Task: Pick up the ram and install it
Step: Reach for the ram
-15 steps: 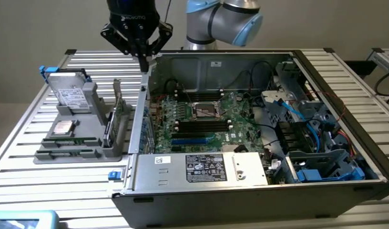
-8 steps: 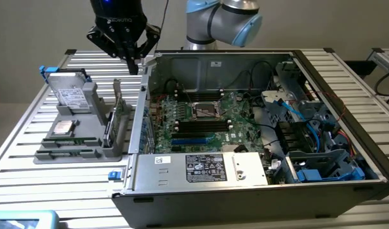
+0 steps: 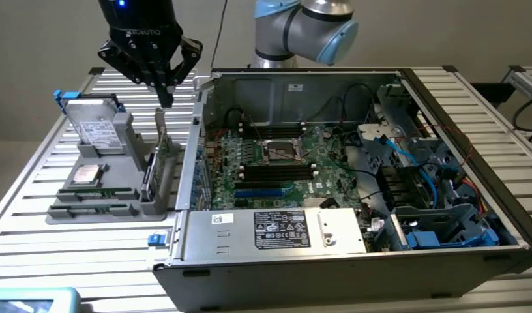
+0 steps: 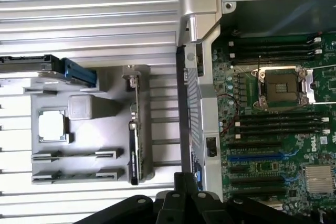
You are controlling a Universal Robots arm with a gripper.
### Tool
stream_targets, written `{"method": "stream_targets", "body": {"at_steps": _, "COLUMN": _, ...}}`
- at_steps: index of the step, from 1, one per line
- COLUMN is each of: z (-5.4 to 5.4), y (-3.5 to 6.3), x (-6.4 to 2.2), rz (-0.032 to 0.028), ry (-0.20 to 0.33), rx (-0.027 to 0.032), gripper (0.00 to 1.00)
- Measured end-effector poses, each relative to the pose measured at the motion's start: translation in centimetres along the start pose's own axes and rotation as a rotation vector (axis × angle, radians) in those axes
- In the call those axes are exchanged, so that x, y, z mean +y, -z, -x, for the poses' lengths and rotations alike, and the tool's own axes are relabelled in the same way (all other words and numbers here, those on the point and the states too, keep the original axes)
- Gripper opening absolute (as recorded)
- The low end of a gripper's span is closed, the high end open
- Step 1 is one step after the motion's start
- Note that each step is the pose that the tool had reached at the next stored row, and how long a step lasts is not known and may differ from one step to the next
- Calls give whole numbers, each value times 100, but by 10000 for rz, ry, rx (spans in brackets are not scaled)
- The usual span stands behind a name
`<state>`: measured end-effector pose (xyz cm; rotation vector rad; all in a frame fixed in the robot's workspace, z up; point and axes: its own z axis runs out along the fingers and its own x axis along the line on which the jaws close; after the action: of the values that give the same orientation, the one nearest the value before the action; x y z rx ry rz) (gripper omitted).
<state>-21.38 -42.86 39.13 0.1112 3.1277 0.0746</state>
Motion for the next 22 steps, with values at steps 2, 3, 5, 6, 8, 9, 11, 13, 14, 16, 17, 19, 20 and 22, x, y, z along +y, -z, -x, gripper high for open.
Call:
{"method": "stream_targets", "body": {"at_steps": 2, "z": -54, "y": -8, "x": -29, "rz": -1, "ry": 0, "rx": 8, "gripper": 11}}
{"method": "stream_targets", "body": {"at_steps": 3, "z": -76, "y": -12, "x": -44, "rz": -3, "ry": 0, "rx": 11, "gripper": 11}}
{"method": "stream_targets", "body": {"at_steps": 5, "z": -109, "y": -23, "x": -76, "rz": -8, "ry": 0, "rx": 22, "gripper": 11}}
{"method": "stream_targets", "body": {"at_steps": 6, "z": -127, "y": -29, "x": -91, "rz": -11, "ry": 0, "rx": 30, "gripper": 11}}
{"method": "stream_targets", "body": {"at_steps": 8, "z": -184, "y": -50, "x": -109, "rz": -17, "ry": -1, "rx": 44, "gripper": 11}}
{"method": "stream_targets", "body": {"at_steps": 9, "z": -215, "y": -59, "x": -114, "rz": -19, "ry": -2, "rx": 56, "gripper": 11}}
{"method": "stream_targets", "body": {"at_steps": 11, "z": -281, "y": -81, "x": -121, "rz": -24, "ry": -3, "rx": 86, "gripper": 11}}
{"method": "stream_targets", "body": {"at_steps": 13, "z": -353, "y": -104, "x": -127, "rz": -30, "ry": -5, "rx": 115, "gripper": 11}}
{"method": "stream_targets", "body": {"at_steps": 14, "z": -397, "y": -116, "x": -132, "rz": -31, "ry": -4, "rx": 123, "gripper": 11}}
{"method": "stream_targets", "body": {"at_steps": 16, "z": -472, "y": -137, "x": -145, "rz": -31, "ry": -5, "rx": 134, "gripper": 11}}
{"method": "stream_targets", "body": {"at_steps": 17, "z": -517, "y": -148, "x": -153, "rz": -31, "ry": -5, "rx": 136, "gripper": 11}}
{"method": "stream_targets", "body": {"at_steps": 19, "z": -606, "y": -172, "x": -169, "rz": -31, "ry": -5, "rx": 138, "gripper": 11}}
{"method": "stream_targets", "body": {"at_steps": 20, "z": -652, "y": -186, "x": -178, "rz": -32, "ry": -5, "rx": 139, "gripper": 11}}
{"method": "stream_targets", "body": {"at_steps": 22, "z": -734, "y": -216, "x": -197, "rz": -32, "ry": -6, "rx": 145, "gripper": 11}}
